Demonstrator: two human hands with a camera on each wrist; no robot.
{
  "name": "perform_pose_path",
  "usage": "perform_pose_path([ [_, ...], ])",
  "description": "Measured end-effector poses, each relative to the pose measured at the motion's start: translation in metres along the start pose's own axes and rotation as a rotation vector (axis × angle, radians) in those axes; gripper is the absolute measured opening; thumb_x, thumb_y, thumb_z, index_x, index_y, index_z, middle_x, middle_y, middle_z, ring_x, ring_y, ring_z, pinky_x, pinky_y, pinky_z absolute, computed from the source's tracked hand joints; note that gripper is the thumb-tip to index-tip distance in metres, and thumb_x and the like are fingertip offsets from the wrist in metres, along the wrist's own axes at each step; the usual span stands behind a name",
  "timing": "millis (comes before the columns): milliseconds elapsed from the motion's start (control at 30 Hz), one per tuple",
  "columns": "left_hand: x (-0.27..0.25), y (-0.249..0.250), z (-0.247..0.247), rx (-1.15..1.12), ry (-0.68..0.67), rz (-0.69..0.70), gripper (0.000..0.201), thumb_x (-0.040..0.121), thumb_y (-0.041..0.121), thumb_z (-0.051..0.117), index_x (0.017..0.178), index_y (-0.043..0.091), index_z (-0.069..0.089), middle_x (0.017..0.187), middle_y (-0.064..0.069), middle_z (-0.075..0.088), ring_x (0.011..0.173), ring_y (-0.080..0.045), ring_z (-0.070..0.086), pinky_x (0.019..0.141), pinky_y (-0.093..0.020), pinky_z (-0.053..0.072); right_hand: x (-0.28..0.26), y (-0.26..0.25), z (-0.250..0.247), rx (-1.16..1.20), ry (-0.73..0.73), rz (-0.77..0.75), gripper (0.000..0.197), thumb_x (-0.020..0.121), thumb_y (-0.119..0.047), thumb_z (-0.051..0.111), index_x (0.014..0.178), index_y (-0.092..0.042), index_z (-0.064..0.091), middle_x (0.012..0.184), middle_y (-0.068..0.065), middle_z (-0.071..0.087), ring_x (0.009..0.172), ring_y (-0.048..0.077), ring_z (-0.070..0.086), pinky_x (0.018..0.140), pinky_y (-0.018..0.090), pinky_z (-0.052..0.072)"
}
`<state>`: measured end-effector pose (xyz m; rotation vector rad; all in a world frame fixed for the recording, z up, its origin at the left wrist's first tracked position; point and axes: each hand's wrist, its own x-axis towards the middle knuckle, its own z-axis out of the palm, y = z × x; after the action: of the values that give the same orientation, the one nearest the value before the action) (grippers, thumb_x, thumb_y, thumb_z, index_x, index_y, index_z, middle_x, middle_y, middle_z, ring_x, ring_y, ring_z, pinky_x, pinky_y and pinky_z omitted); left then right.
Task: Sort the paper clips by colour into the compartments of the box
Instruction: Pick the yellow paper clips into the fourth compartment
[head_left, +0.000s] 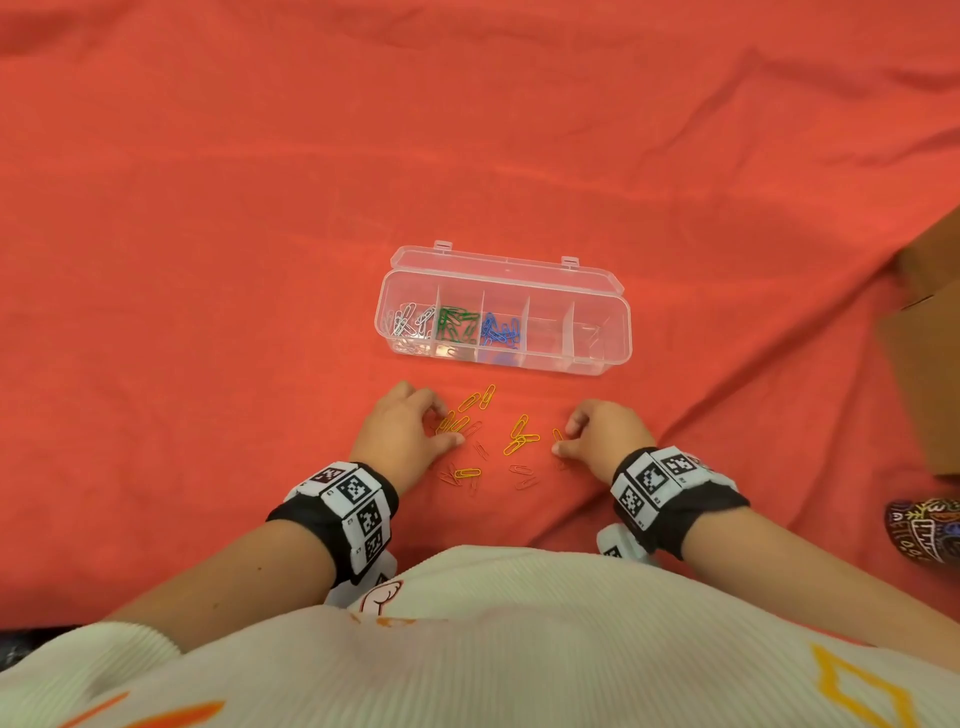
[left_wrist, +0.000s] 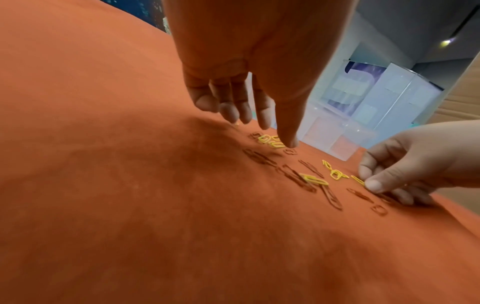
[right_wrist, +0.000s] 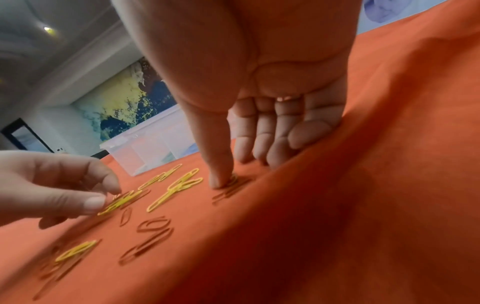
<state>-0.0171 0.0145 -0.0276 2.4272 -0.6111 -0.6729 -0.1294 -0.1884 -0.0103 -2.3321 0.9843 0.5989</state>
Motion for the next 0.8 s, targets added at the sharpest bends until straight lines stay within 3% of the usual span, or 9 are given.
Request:
perform_pose_path([
  [200, 0.001, 0.002, 0.007, 0.038, -0.036, 0.034, 0.016, 0.073, 0.026, 0.072, 0.087, 0.02, 0.064, 0.088, 0.002, 0.047, 0.092, -0.024, 0.054, 0.085, -0.041, 0.047, -0.006, -0.009, 0.001, -0.018, -0.047, -0.037, 0.011, 0.077, -0.014, 0.065, 0.071, -0.022, 0.062, 0.08, 0.004, 0.069, 0.074, 0.016, 0.057, 0.068, 0.022, 0.039],
  [300, 0.001, 0.003, 0.007, 0.044, -0.049, 0.033, 0.009, 0.076, 0.022, 0.068, 0.083, 0.018, 0.065, 0.087, 0.001, 0.049, 0.09, -0.024, 0.056, 0.084, -0.041, 0.048, -0.005, -0.014, 0.003, 0.049, -0.013, -0.11, 0.021, 0.075, -0.012, 0.064, 0.061, -0.024, 0.055, 0.067, -0.003, 0.062, 0.067, 0.015, 0.058, 0.067, 0.022, 0.042],
  [400, 0.0, 0.005, 0.005, 0.065, -0.073, 0.031, 0.007, 0.077, 0.02, 0.066, 0.082, 0.017, 0.064, 0.09, -0.004, 0.055, 0.088, -0.025, 0.058, 0.083, -0.042, 0.049, -0.005, -0.022, 0.004, 0.157, -0.031, -0.192, 0.015, 0.075, -0.009, 0.067, 0.079, -0.022, 0.062, 0.06, -0.012, 0.054, 0.056, 0.005, 0.051, 0.061, 0.021, 0.039],
  [467, -0.001, 0.008, 0.004, 0.082, -0.094, 0.034, 0.005, 0.077, 0.017, 0.063, 0.081, 0.016, 0.064, 0.092, -0.007, 0.058, 0.088, -0.026, 0.058, 0.083, -0.042, 0.049, -0.005, -0.027, 0.007, 0.156, -0.05, -0.226, 0.021, 0.076, -0.007, 0.067, 0.093, -0.018, 0.064, 0.061, -0.012, 0.053, 0.06, 0.007, 0.051, 0.061, 0.02, 0.038],
  [567, -0.002, 0.01, 0.001, 0.098, -0.111, 0.048, 0.005, 0.077, 0.014, 0.061, 0.081, 0.015, 0.064, 0.092, -0.009, 0.06, 0.088, -0.026, 0.058, 0.084, -0.041, 0.048, -0.002, -0.029, 0.011, 0.111, -0.049, -0.21, 0.028, 0.075, -0.01, 0.069, 0.102, -0.019, 0.062, 0.07, -0.007, 0.057, 0.075, 0.012, 0.054, 0.07, 0.022, 0.038],
  [800, -0.002, 0.011, -0.002, 0.045, -0.145, 0.039, 0.014, 0.073, 0.005, 0.059, 0.08, 0.017, 0.062, 0.081, -0.003, 0.061, 0.076, -0.02, 0.055, 0.077, -0.035, 0.048, 0.002, -0.026, 0.017, 0.029, -0.048, -0.143, 0.022, 0.074, -0.022, 0.073, 0.071, -0.025, 0.052, 0.062, -0.011, 0.049, 0.075, 0.016, 0.054, 0.068, 0.024, 0.038],
])
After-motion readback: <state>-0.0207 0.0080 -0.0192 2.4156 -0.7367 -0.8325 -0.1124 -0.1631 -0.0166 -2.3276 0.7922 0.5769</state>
